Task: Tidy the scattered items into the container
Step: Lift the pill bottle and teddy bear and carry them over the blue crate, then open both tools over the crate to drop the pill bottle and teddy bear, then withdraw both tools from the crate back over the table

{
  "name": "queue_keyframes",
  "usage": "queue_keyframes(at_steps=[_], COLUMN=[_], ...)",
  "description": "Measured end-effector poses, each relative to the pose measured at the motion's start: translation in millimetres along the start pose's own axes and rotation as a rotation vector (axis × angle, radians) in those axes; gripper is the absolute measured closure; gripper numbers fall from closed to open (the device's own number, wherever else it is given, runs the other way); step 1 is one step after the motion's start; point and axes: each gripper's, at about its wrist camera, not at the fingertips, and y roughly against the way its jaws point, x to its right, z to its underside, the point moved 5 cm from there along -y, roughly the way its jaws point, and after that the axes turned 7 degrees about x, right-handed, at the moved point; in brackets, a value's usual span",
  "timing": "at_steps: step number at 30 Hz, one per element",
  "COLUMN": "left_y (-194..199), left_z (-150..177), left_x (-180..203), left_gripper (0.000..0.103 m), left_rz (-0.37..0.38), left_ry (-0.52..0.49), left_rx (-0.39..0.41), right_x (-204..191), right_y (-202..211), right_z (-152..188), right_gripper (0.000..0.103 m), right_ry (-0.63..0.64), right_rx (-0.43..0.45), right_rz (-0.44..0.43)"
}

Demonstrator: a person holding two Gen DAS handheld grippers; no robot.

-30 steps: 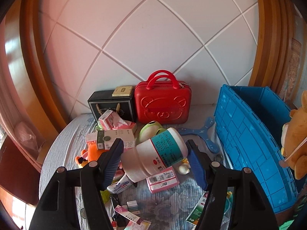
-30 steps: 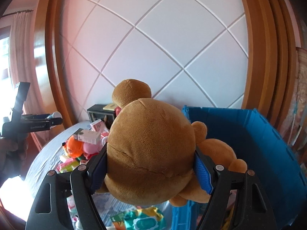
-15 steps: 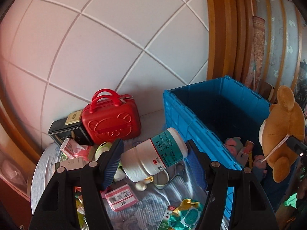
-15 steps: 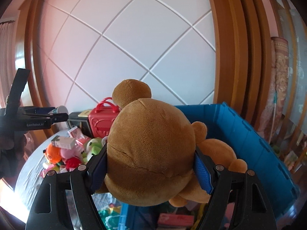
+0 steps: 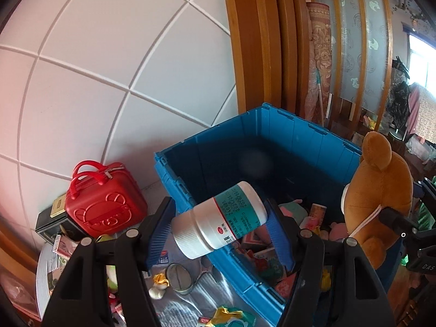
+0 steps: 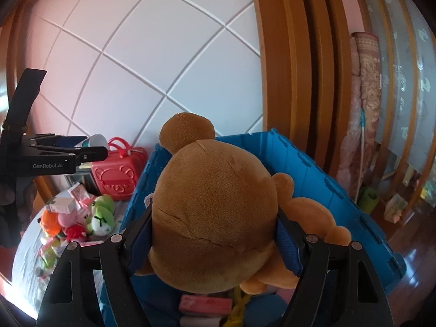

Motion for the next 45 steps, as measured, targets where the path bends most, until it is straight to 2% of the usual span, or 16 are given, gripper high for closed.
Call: queue_keyframes(at_steps=[8,17,20,22,23,24,36,45], left_y=[-33.3,-59.1,-70.1,-76.8,-78.0,-77.7,-77.6,-62.5], left_z=[-15.6,-32.4,-32.9,-29.9,-28.6,-27.9,-19.5,-1.9], left_x=[37.4,60.0,64.4,67.2,67.7,67.9,47.3,26.8], left_gripper=[0.037,0.037,0.037,0.026,0.011,0.004,0.004,0.004], left_rz=[0.057,0.084,0.096,0.097,0.09,0.087,0.077,0.066], left_ry=[-0.034,-0.059,-0.069,-0.083,-0.089,-0.092,-0.063,-0.021], left_rx=[-0.013,-0.021,-0.063,-0.092,-0.092,-0.084,-0.097,-0.101], right_x=[43.5,69.4,74.8,76.7,76.9,76.8,66.1,44.8], right_y=[-13.3,-33.1,-38.6,-42.4,-43.8,-45.4,-58.3,-52.3], right_z=[7.6,8.2,4.9,1.4,-0.9,-2.5,-7.0,-7.9], right_gripper=[0.025,0.024,0.01,0.0,0.0,0.0,0.0,0.0], right_ry=[-0.034,-0.064,-0.078,-0.068,-0.06,-0.057,-0.06,-0.03], right_rx=[-0.033,-0.046,-0.035,-0.025,-0.019,-0.018,-0.031,-0.036], right_rz=[0.054,0.082,0.086,0.108,0.121,0.126,0.104,0.079])
